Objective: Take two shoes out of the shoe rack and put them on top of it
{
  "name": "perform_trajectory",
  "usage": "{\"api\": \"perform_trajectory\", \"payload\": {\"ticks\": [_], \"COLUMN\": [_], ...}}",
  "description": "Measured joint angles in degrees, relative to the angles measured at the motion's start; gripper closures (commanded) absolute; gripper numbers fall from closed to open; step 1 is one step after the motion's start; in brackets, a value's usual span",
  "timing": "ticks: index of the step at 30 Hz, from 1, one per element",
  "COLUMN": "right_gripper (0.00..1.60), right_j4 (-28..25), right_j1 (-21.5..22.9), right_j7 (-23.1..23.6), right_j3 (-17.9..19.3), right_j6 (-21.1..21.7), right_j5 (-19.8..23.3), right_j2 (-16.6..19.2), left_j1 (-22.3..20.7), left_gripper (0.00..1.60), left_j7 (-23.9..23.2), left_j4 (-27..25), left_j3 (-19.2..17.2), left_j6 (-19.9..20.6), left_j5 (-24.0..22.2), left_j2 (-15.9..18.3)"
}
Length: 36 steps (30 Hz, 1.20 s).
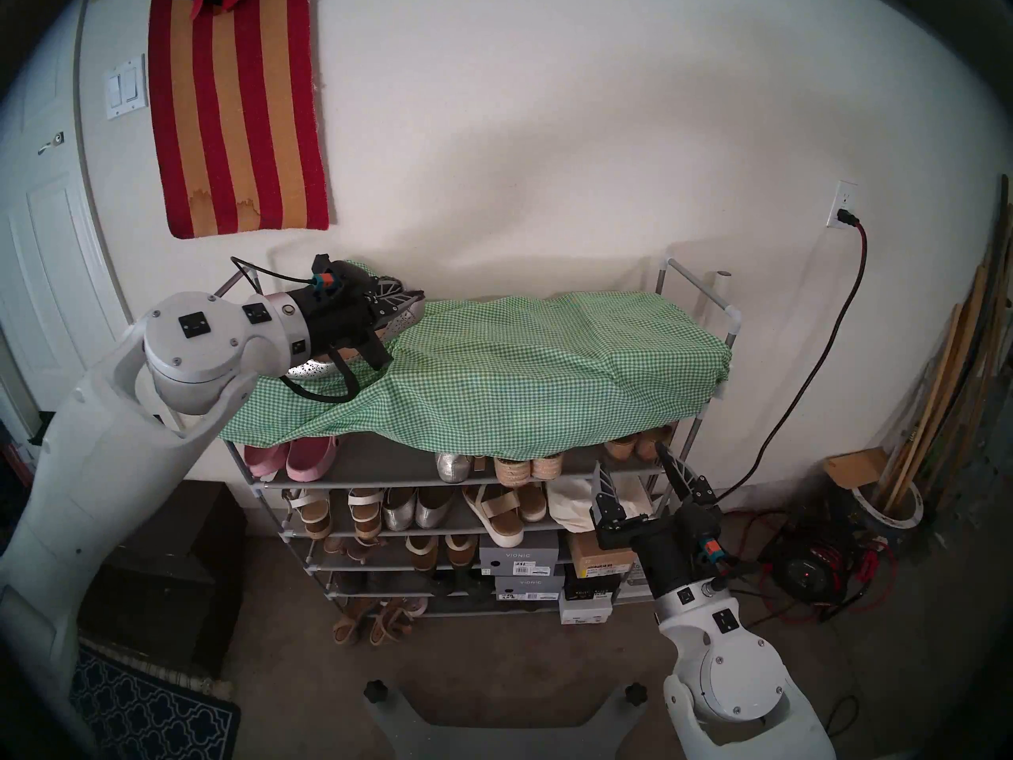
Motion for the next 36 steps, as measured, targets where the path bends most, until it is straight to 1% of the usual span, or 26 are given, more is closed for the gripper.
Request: {"api": "perform_trajectory", "payload": {"ticks": [5,16,24,25,26,29,32,36], "right_gripper": [0.0,0.0,0.0,0.0,0.0,0.0,0.0,0.0], "right_j4": [0.0,0.0,0.0,0.0,0.0,0.0,0.0,0.0], "right_j1": [0.0,0.0,0.0,0.0,0.0,0.0,0.0,0.0], "right_j7": [0.0,0.0,0.0,0.0,0.0,0.0,0.0,0.0], "right_j3": [0.0,0.0,0.0,0.0,0.0,0.0,0.0,0.0], "right_j6": [0.0,0.0,0.0,0.0,0.0,0.0,0.0,0.0], "right_j5": [0.0,0.0,0.0,0.0,0.0,0.0,0.0,0.0], "right_j2": [0.0,0.0,0.0,0.0,0.0,0.0,0.0,0.0], "left_j1": [-3.2,-9.8,-14.7,-15.3,-16.0,-17.7,-19.5,-22.1], "left_gripper": [1.6,1.6,1.6,0.07,0.0,0.0,0.0,0.0], "left_j7": [2.8,8.3,12.1,12.4,12.7,13.0,13.0,10.7], "left_j4": [4.1,13.1,20.1,20.9,22.0,24.5,26.9,29.5], "left_j3": [3.4,8.6,12.1,12.5,13.1,14.4,15.8,17.1], "left_j6": [1.2,4.2,7.4,7.9,8.7,10.7,13.0,15.6], "left_j5": [1.6,4.6,7.0,7.3,7.8,9.4,11.9,16.2], "left_j2": [-3.6,-10.6,-15.9,-16.5,-17.3,-19.1,-20.9,-21.8]}}
